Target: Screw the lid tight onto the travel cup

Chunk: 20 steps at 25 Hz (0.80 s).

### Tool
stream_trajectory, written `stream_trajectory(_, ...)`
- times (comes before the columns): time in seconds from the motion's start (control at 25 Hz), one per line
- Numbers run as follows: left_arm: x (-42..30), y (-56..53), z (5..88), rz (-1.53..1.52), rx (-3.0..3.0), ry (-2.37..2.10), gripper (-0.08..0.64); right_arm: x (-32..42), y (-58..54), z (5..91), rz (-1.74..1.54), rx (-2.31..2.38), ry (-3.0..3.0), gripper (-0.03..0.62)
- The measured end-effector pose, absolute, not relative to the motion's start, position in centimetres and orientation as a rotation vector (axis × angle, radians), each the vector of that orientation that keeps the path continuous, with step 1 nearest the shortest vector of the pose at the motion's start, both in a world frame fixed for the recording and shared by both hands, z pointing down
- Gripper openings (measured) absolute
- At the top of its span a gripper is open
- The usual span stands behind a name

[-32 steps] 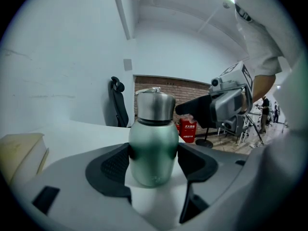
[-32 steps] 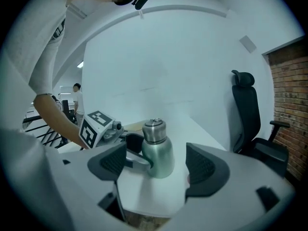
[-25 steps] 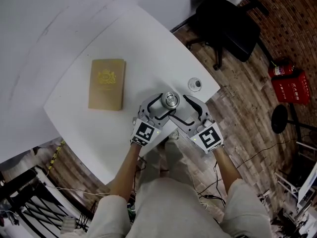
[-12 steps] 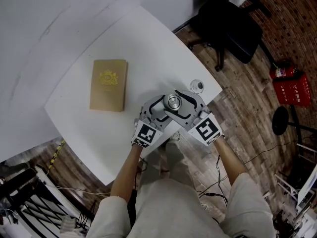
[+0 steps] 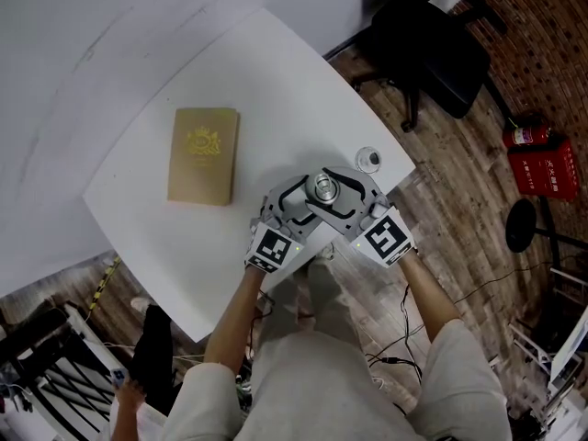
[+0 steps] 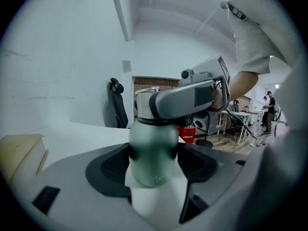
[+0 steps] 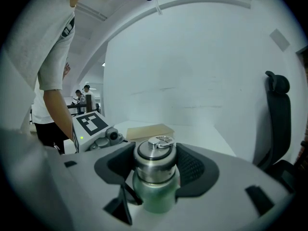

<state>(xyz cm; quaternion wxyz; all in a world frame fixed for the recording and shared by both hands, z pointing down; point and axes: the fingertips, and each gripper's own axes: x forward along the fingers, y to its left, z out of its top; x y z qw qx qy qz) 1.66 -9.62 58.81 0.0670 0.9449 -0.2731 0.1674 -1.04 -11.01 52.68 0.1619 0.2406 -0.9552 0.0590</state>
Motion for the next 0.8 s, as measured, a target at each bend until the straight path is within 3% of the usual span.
stream_trajectory(0.8, 1.6, -9.7, 58.8, 0.509, 2.847, -0.826, 0.311, 0.0, -12.1, 52.7, 0.180, 1.388, -2.506, 0.259)
